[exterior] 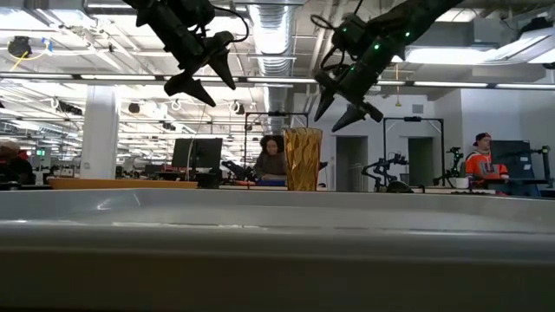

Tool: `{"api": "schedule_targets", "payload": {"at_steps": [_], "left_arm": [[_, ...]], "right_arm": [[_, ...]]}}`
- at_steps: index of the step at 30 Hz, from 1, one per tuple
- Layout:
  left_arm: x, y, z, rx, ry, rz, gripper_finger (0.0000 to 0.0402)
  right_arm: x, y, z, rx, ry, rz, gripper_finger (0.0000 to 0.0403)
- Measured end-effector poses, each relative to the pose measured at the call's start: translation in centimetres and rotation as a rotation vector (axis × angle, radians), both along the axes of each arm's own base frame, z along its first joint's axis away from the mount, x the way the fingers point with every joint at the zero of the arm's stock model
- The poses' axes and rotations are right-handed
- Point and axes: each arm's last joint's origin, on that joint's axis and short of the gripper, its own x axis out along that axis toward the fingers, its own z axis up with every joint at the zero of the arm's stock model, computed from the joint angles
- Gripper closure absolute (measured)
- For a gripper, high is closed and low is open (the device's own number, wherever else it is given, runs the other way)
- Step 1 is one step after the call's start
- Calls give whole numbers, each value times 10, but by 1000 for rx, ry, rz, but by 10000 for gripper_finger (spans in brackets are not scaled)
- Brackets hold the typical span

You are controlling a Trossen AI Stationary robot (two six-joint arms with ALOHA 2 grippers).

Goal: Pick and place plate/cup/fork/spoon on tray
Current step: Put the brown cup on the blue serving tray

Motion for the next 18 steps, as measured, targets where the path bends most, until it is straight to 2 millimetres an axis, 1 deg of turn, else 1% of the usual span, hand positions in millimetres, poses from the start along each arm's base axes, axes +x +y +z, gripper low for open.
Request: {"api": "schedule_targets", "payload": {"at_steps": [5,8,11,14,17,18], "left_arm": [[0,0,0,1,1,1,104],[0,0,0,1,0,1,104],[0,0,0,7,5,9,104],[0,1,0,15,11,19,104],[0,1,1,24,4,4,104],[2,0,2,39,-4,-25,104]], "right_arm": [[12,-12,-13,10,46,13,151],[16,-14,-17,31,72,16,174],[20,-17,-20,52,89,30,226],[21,-19,-26,78,93,49,298],[19,-19,-29,91,116,51,370],[21,-19,-28,79,112,65,383]]}}
